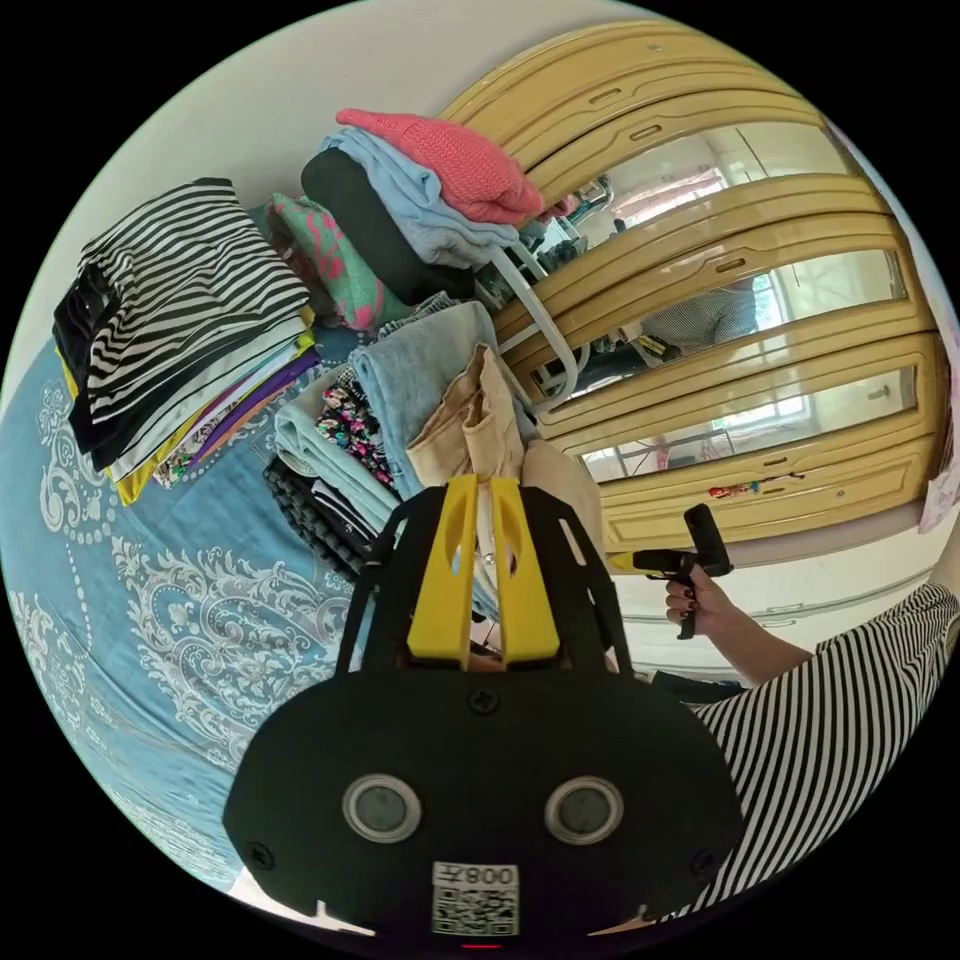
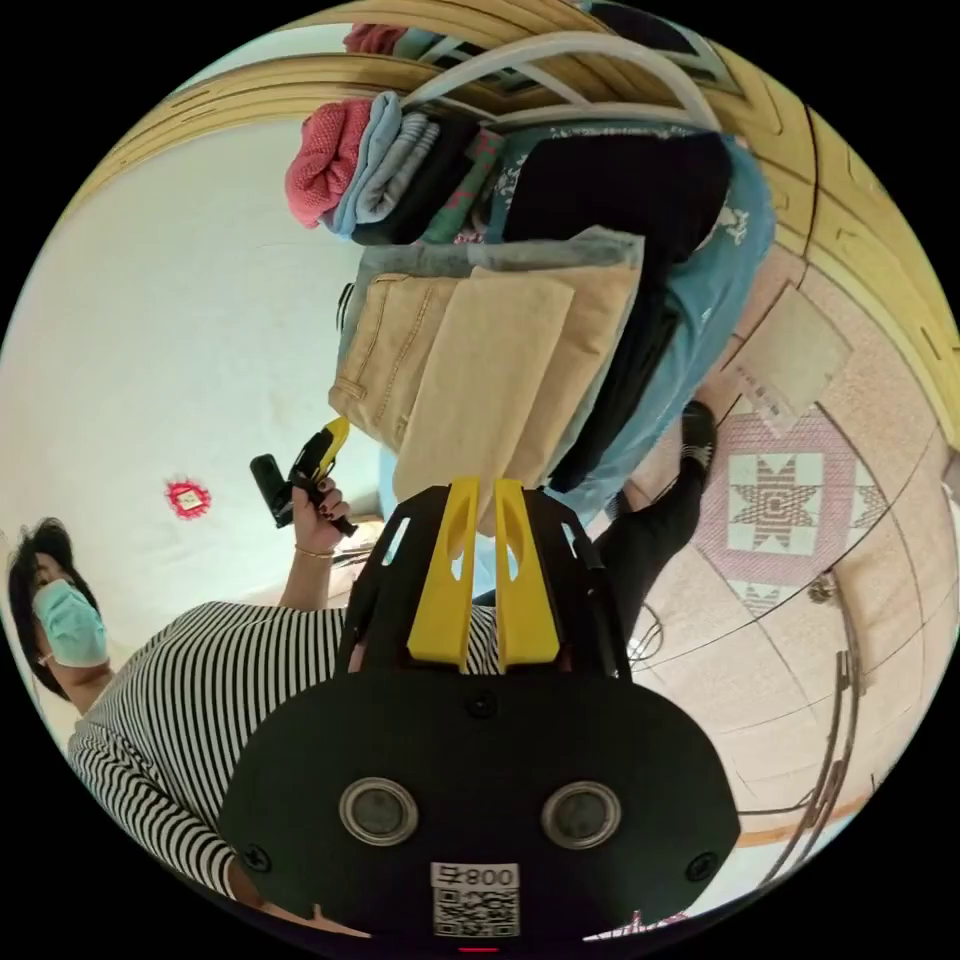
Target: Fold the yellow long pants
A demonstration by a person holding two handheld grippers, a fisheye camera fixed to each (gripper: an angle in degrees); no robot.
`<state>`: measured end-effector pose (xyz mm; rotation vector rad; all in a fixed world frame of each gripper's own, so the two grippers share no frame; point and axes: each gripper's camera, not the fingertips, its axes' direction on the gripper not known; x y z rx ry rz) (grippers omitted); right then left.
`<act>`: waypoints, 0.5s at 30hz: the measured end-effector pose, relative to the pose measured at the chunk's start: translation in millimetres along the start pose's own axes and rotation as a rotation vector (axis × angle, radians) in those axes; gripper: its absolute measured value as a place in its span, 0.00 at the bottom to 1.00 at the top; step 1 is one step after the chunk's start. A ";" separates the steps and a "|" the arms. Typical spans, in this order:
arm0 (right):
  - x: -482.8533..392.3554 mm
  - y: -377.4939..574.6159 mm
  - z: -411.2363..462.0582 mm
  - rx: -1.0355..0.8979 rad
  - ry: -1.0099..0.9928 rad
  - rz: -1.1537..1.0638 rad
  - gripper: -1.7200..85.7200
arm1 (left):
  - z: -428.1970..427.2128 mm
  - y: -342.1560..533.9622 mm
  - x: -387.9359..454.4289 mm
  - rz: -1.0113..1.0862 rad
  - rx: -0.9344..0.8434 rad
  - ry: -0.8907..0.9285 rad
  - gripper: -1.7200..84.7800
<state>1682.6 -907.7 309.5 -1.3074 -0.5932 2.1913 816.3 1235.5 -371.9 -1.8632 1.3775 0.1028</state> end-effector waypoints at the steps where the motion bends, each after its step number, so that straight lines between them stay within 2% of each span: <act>1: -5.4 5.7 -3.0 0.033 0.060 -0.032 0.06 | -1.4 0.0 3.1 0.007 0.002 0.006 0.05; 6: -56.3 8.1 16.8 0.128 0.210 -0.274 0.12 | -3.6 -2.4 33.0 0.073 -0.007 0.081 0.05; 11: -112.6 -11.7 130.8 -0.026 0.271 -0.576 0.14 | -1.5 -8.5 55.0 0.094 -0.037 0.103 0.05; 15: -115.0 -16.7 189.0 -0.039 0.372 -0.626 0.14 | -3.7 -11.3 67.8 0.093 -0.057 0.114 0.05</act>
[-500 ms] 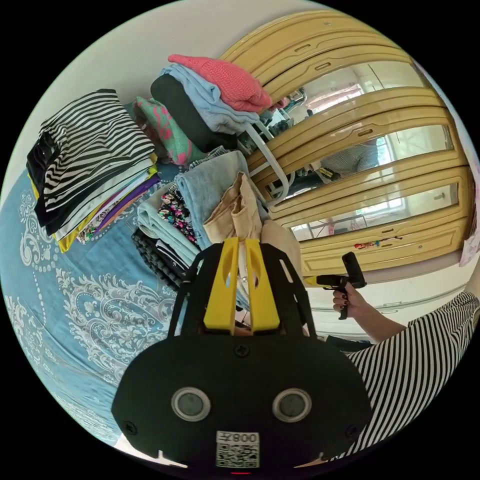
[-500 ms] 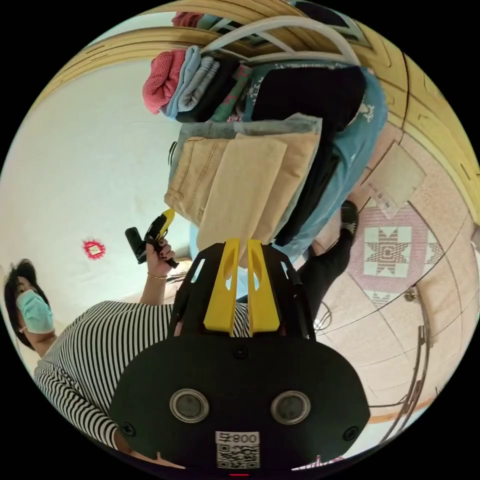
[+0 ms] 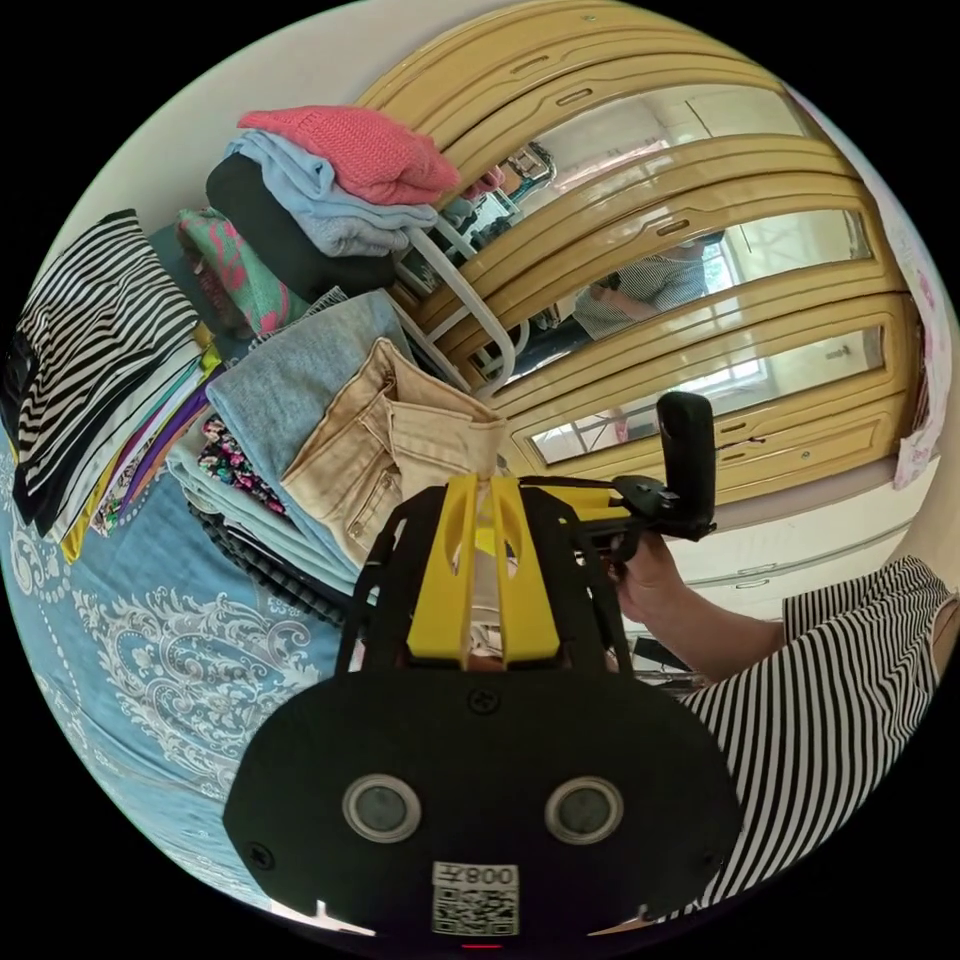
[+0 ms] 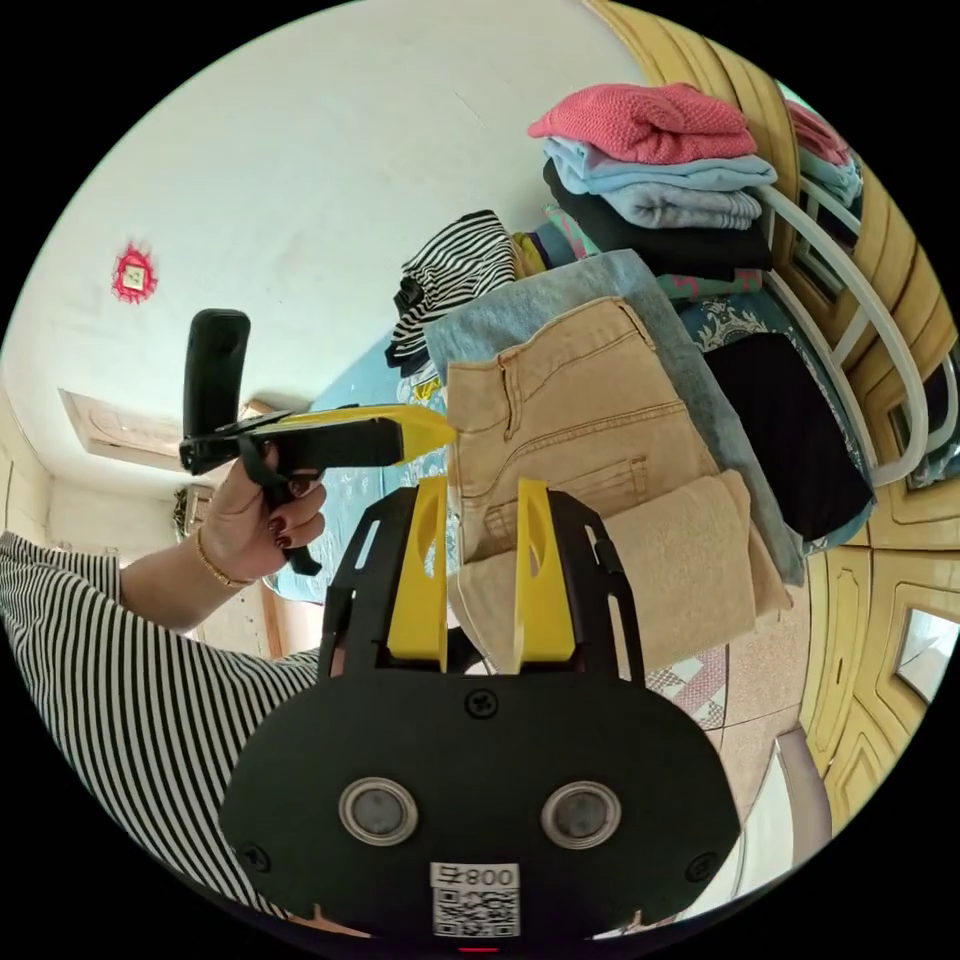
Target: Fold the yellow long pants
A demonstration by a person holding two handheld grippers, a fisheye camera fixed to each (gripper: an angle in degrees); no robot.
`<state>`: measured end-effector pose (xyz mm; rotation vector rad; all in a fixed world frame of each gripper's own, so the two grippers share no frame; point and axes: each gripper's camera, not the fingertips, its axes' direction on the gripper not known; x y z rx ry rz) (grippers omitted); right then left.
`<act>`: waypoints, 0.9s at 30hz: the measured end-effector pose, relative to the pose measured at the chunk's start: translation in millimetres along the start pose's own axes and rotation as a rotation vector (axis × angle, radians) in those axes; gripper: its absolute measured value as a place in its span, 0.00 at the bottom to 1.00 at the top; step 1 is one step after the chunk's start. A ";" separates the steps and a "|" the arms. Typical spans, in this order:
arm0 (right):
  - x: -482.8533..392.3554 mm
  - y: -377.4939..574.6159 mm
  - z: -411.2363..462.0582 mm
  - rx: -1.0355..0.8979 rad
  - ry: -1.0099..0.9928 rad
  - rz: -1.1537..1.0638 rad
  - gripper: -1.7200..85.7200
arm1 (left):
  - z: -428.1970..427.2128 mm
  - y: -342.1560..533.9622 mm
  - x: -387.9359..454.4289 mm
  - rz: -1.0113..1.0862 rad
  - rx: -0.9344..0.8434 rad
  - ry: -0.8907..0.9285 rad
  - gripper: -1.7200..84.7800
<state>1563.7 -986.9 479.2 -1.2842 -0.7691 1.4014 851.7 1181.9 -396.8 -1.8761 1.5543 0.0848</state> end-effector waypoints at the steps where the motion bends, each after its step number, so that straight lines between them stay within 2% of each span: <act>1: -0.8 -1.3 13.4 0.007 -0.005 0.008 0.14 | -0.1 -0.4 1.7 0.000 -0.002 0.005 0.05; 7: 0.0 0.3 65.4 -0.015 0.004 0.043 0.08 | -14.0 4.3 25.1 0.005 0.036 -0.078 0.05; 11: 3.6 15.1 77.6 0.013 -0.004 0.048 0.06 | -26.3 20.8 19.1 -0.120 0.044 -0.221 0.07; 14: 9.8 30.3 82.2 0.053 -0.044 0.074 0.06 | -20.0 23.6 16.0 -0.187 0.019 -0.200 0.09; 19: 13.2 50.3 97.8 0.080 -0.061 0.091 0.06 | -6.7 14.9 44.0 -0.175 -0.022 -0.202 0.09; 27: 18.8 65.2 143.3 0.087 -0.083 0.112 0.06 | -12.3 6.7 109.9 -0.175 -0.026 -0.254 0.05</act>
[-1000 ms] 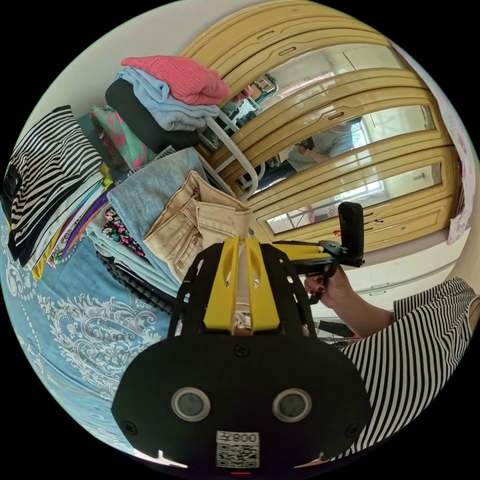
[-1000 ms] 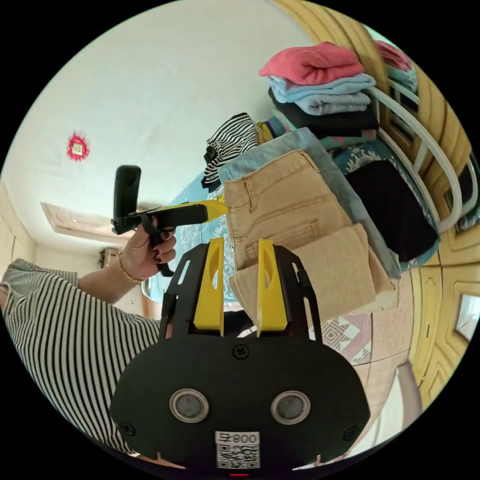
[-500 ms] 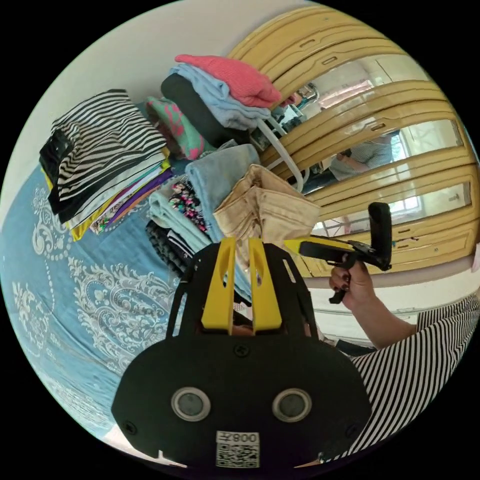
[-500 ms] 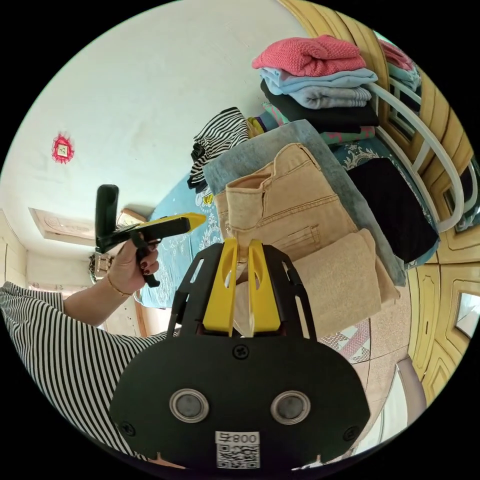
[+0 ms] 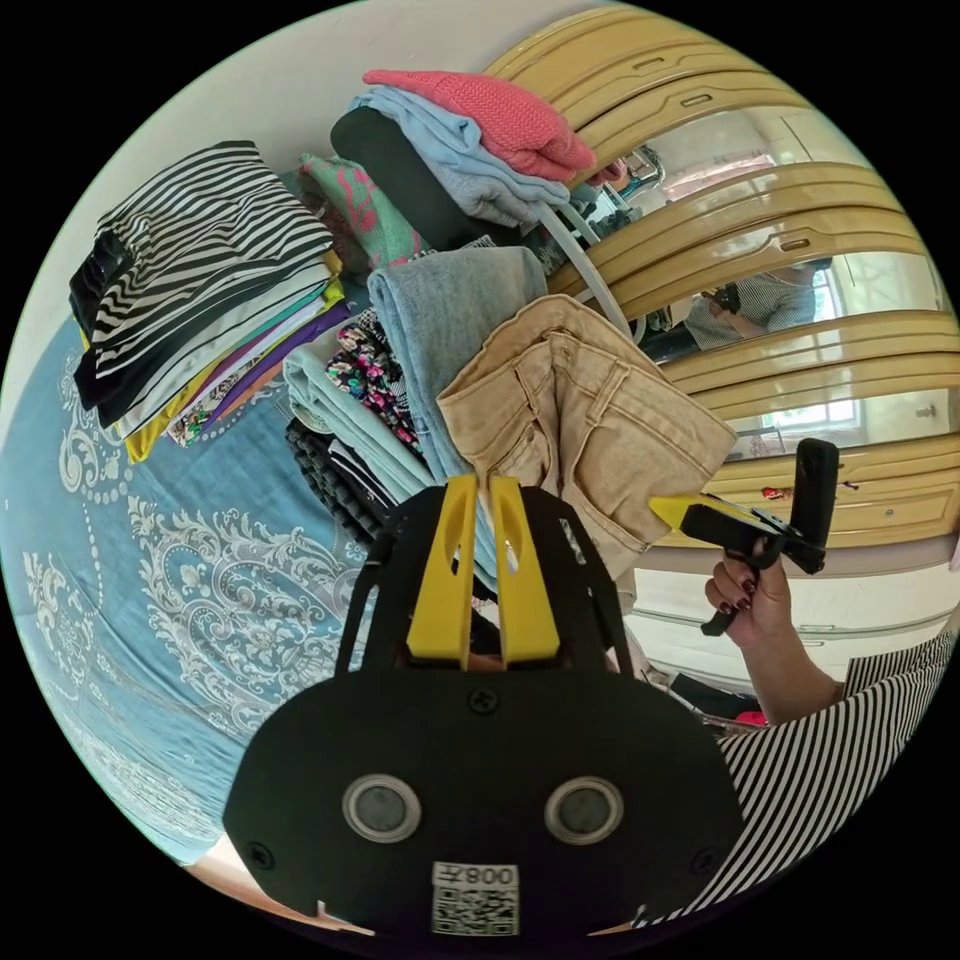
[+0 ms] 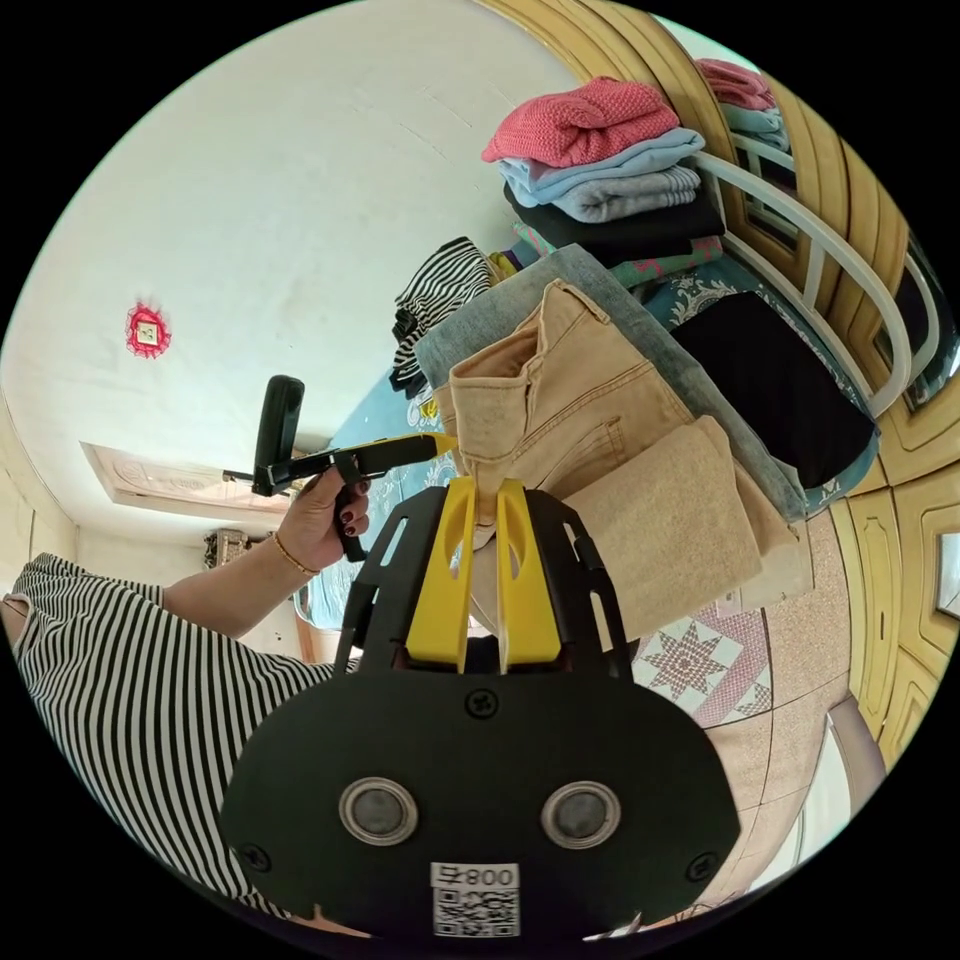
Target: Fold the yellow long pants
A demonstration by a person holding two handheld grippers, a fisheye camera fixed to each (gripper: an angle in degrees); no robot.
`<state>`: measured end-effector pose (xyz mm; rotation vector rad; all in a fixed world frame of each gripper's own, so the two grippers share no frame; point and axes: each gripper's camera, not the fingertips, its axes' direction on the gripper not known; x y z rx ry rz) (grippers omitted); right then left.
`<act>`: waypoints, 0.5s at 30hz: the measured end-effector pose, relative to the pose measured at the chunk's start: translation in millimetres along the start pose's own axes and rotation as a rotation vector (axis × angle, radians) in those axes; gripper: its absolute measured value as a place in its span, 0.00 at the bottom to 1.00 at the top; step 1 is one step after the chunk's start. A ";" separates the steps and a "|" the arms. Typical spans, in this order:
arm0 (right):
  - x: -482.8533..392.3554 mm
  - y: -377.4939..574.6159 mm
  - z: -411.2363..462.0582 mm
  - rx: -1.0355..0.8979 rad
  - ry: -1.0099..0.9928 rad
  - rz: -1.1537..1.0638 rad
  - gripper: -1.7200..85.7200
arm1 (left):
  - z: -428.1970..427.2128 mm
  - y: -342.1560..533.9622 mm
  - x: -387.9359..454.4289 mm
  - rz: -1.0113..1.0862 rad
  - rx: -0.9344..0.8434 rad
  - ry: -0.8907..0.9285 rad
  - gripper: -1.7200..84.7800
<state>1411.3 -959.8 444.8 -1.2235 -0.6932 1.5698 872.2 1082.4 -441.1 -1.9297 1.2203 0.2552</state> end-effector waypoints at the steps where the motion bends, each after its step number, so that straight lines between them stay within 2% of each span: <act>1: 0.9 2.5 6.4 -0.001 0.001 -0.001 0.06 | -2.9 1.0 4.9 0.003 0.002 -0.005 0.04; 12: -7.2 50.5 37.3 0.052 0.074 -0.013 0.05 | -75.1 46.9 117.1 0.096 0.110 0.210 0.03; 15: -14.9 68.7 44.9 0.076 0.137 -0.021 0.05 | -92.3 60.9 145.8 0.100 0.108 0.191 0.03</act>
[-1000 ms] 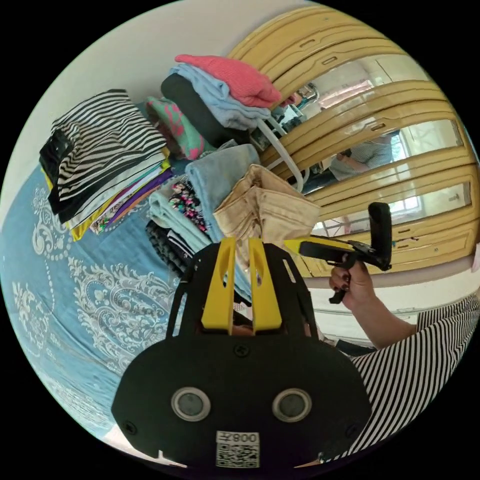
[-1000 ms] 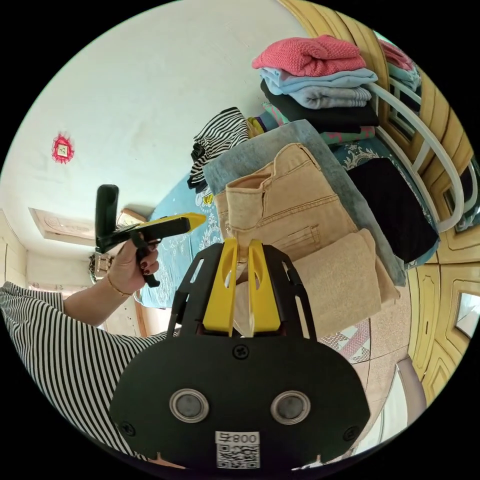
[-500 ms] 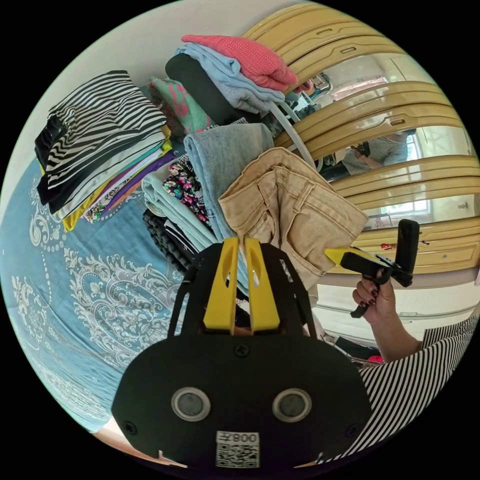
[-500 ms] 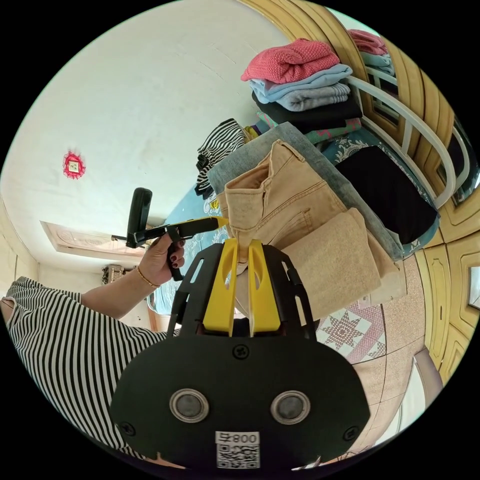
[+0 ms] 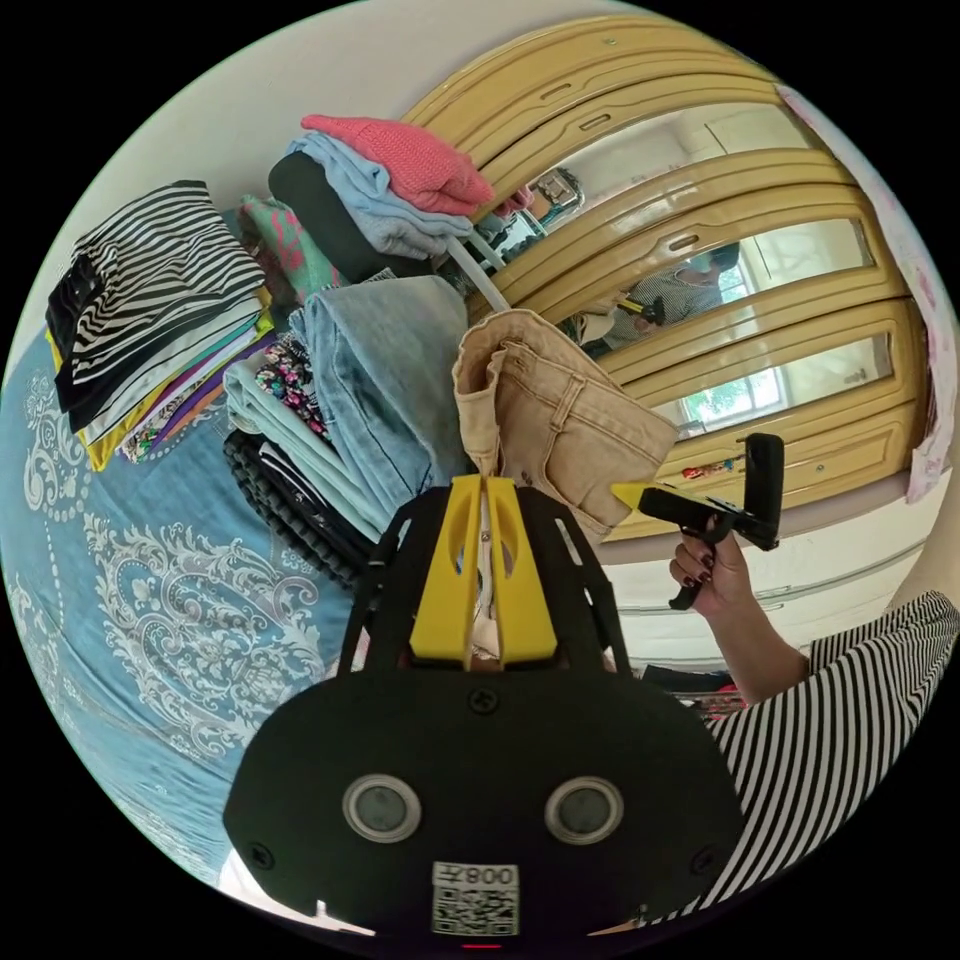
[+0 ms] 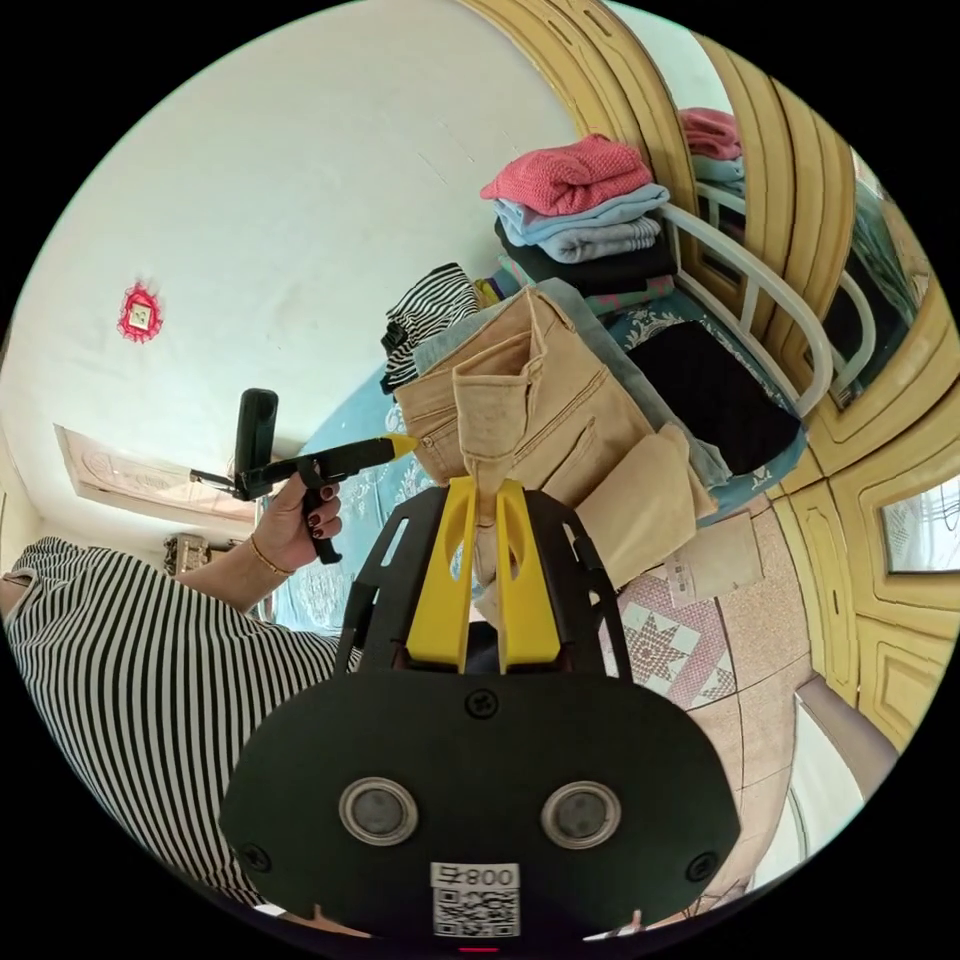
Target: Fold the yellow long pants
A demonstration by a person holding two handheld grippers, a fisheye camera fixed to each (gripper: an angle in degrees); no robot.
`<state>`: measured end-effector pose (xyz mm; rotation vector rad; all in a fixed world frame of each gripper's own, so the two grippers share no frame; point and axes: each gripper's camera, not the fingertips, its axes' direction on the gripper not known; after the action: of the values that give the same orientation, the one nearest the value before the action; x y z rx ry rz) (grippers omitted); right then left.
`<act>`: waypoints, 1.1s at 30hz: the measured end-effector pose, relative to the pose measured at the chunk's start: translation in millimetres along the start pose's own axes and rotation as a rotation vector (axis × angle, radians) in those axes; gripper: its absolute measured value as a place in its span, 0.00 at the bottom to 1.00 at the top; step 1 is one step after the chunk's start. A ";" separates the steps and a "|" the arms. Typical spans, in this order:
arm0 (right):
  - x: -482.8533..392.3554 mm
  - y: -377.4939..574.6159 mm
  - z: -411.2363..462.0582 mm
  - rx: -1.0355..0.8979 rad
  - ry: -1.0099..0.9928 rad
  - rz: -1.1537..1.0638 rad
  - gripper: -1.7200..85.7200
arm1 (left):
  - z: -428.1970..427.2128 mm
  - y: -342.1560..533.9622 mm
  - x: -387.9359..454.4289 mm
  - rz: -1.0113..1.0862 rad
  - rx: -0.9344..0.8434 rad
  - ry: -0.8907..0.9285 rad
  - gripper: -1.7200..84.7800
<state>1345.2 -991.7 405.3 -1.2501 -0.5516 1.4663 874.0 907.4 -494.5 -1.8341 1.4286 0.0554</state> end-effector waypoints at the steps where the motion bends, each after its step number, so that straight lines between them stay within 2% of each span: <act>1: -0.7 6.7 5.2 0.011 0.019 0.004 0.05 | -1.7 1.4 5.7 0.004 -0.002 0.000 0.03; 12: -6.1 39.7 57.3 0.031 0.037 -0.053 0.04 | -63.7 41.1 137.0 0.063 -0.034 0.069 0.03; 18: 9.4 59.1 68.5 0.031 -0.137 -0.151 0.03 | -141.1 99.0 216.1 -0.045 0.132 0.149 0.03; 23: -8.2 67.8 72.7 0.026 -0.356 -0.357 0.03 | -222.1 160.9 302.1 -0.071 0.196 0.075 0.03; 28: -43.1 65.4 95.9 -0.012 -0.567 -0.591 0.03 | -314.1 242.2 381.1 -0.139 0.452 0.151 0.03; 33: -81.2 56.3 141.9 -0.055 -0.730 -0.750 0.03 | -419.6 331.0 481.5 -0.133 0.717 0.050 0.03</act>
<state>1183.4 -1043.2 437.9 -0.3982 -1.3788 1.2045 598.3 255.0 -620.2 -1.3250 1.1462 -0.5087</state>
